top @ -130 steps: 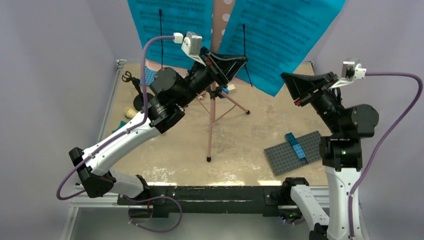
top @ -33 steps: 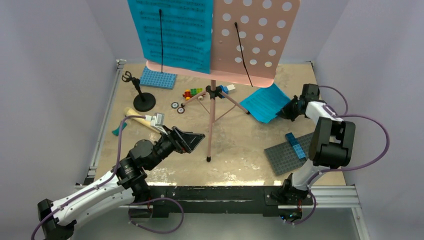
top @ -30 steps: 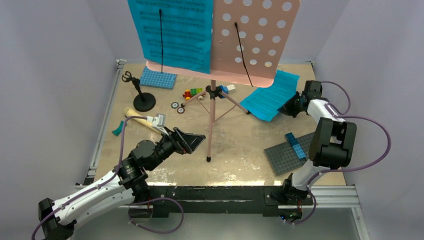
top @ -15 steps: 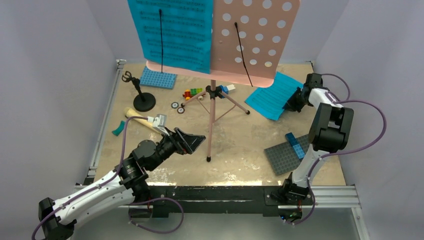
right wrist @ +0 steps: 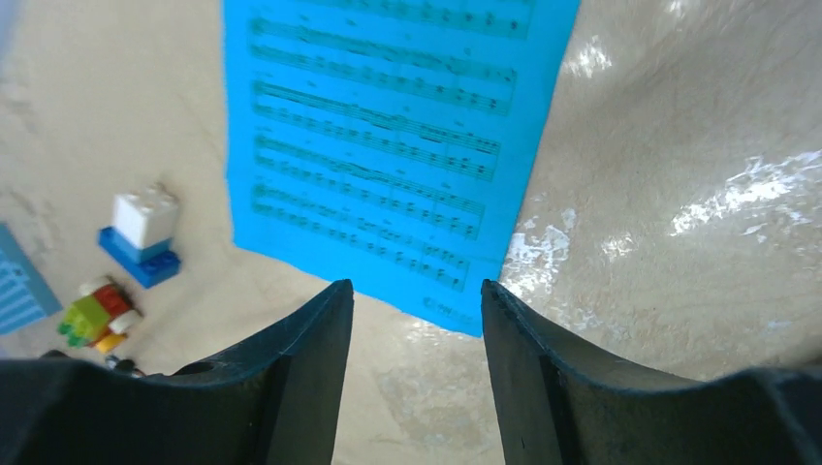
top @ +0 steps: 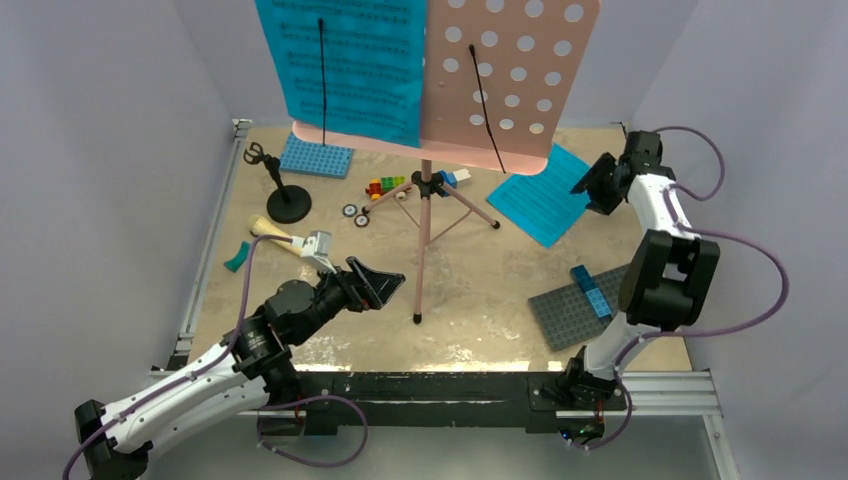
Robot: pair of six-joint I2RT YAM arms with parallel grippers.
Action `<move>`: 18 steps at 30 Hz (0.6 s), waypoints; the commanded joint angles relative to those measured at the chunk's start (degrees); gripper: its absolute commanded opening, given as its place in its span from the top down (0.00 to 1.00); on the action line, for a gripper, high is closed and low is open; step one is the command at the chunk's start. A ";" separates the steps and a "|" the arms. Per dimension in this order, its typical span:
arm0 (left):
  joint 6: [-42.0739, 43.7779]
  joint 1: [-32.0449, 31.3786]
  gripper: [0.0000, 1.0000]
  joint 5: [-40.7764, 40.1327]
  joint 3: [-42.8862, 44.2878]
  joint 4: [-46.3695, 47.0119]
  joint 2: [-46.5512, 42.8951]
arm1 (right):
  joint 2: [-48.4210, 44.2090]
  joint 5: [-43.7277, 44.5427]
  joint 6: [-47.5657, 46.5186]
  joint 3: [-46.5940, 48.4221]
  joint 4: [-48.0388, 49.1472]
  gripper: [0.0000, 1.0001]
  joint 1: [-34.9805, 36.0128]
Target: Pack up the instrument practice props
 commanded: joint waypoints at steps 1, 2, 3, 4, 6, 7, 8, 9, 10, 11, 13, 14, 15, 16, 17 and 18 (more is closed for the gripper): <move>-0.42 0.06 0.00 -2.86 5.05 -6.39 -0.13 | -13.32 1.65 2.68 -3.63 3.51 0.45 1.14; -0.18 0.06 0.00 -3.41 5.76 -7.25 -0.65 | -16.93 1.72 3.39 -6.43 5.22 0.45 1.78; 0.25 0.06 0.00 -4.06 6.52 -7.86 -1.24 | -22.13 1.66 4.01 -9.96 7.65 0.45 2.73; 0.97 0.06 0.00 -4.63 6.97 -8.19 -2.11 | -26.60 1.66 4.21 -13.78 10.56 0.45 4.00; 1.54 0.06 0.00 -6.31 7.95 -8.84 -4.31 | -34.94 3.68 3.20 -20.39 15.05 0.45 8.44; 2.13 0.14 0.00 -6.95 8.47 -9.06 -5.52 | -39.13 5.39 1.95 -23.11 16.93 0.45 11.04; 3.39 0.15 0.00 -7.08 9.17 -9.21 -6.68 | -43.07 7.22 0.55 -25.55 18.27 0.45 13.53; 4.92 0.13 0.00 -7.08 10.11 -9.54 -7.61 | -47.16 8.75 -1.08 -27.59 19.39 0.45 17.35; 6.52 0.15 0.00 -7.21 11.21 -10.06 -8.30 | -50.89 9.87 -2.77 -29.27 20.19 0.46 19.91; 8.43 0.15 0.00 -7.71 12.34 -11.20 -8.76 | -54.41 10.29 -3.63 -30.85 20.72 0.47 22.23; 11.15 0.15 0.00 -8.76 15.35 -13.41 -9.39 | -62.47 10.77 -4.85 -34.04 21.40 0.48 24.98; 12.73 0.15 0.00 -8.96 16.61 -14.12 -9.63 | -65.58 8.12 -5.83 -35.31 22.38 0.49 25.76; 14.33 0.15 0.00 -9.07 17.86 -14.45 -9.82 | -68.56 4.53 -6.93 -36.30 23.59 0.49 26.46; 16.09 0.15 0.00 -9.05 18.88 -14.61 -9.95 | -70.91 0.55 -8.20 -36.92 24.82 0.50 27.42; 17.79 0.15 0.01 -8.90 20.43 -14.61 -9.95 | -72.96 -2.47 -9.46 -36.87 25.27 0.51 28.93; 19.37 0.15 0.01 -8.70 21.69 -14.61 -9.83 | -74.35 -3.58 -10.55 -36.49 25.07 0.51 32.01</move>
